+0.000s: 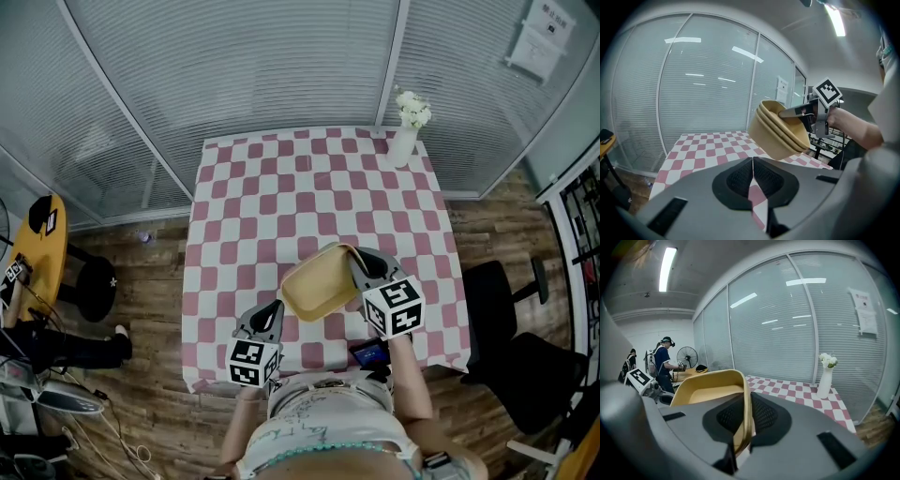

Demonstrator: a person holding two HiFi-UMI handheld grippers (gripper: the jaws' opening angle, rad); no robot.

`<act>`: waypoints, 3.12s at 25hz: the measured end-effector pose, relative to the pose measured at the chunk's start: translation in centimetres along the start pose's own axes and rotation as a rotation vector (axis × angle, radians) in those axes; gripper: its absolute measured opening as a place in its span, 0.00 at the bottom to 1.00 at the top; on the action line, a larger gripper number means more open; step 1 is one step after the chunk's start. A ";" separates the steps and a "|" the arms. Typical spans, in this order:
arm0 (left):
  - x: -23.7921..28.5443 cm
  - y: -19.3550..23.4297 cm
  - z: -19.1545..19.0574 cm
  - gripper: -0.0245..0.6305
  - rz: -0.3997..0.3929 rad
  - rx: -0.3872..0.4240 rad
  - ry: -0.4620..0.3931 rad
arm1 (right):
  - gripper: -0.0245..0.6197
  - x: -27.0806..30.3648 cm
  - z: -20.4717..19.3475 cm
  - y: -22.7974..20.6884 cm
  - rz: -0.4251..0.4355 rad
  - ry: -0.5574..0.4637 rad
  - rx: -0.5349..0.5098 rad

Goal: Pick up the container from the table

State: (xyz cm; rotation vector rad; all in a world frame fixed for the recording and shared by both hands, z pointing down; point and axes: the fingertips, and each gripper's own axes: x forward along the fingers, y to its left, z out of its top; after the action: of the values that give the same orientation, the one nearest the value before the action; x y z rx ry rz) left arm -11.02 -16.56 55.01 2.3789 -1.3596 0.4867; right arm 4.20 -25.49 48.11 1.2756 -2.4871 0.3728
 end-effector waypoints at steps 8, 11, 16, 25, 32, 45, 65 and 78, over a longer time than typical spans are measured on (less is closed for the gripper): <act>0.2 -0.4 0.2 0.06 -0.005 0.001 -0.005 | 0.06 -0.8 1.4 0.2 0.012 -0.032 -0.019; 0.1 -0.6 0.2 0.06 -0.007 0.000 -0.005 | 0.06 -1.2 1.9 0.4 0.019 -0.052 -0.029; -0.1 -0.5 0.6 0.06 -0.006 -0.004 -0.024 | 0.06 -2.2 3.2 1.1 0.032 -0.113 -0.045; -0.4 -1.0 1.4 0.06 -0.011 -0.001 -0.045 | 0.07 -5.1 6.2 1.8 0.008 -0.250 -0.063; -0.6 -1.4 2.1 0.06 -0.010 0.001 -0.073 | 0.06 -6.7 7.6 2.4 0.005 -0.312 -0.074; -0.6 -2.4 2.0 0.06 -0.019 -0.007 -0.073 | 0.06 -7.4 7.9 3.0 0.024 -0.325 -0.074; -0.1 -3.0 1.8 0.06 -0.046 0.008 -0.050 | 0.06 -7.0 7.5 2.8 0.044 -0.318 -0.042; -0.2 -2.9 1.7 0.06 -0.042 0.001 -0.047 | 0.06 -6.8 7.2 2.6 0.057 -0.312 -0.024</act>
State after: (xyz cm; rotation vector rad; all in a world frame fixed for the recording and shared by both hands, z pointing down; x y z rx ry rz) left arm -8.34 -15.84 53.07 2.4284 -1.3267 0.4230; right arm 4.70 -21.66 38.62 1.3437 -2.7804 0.1652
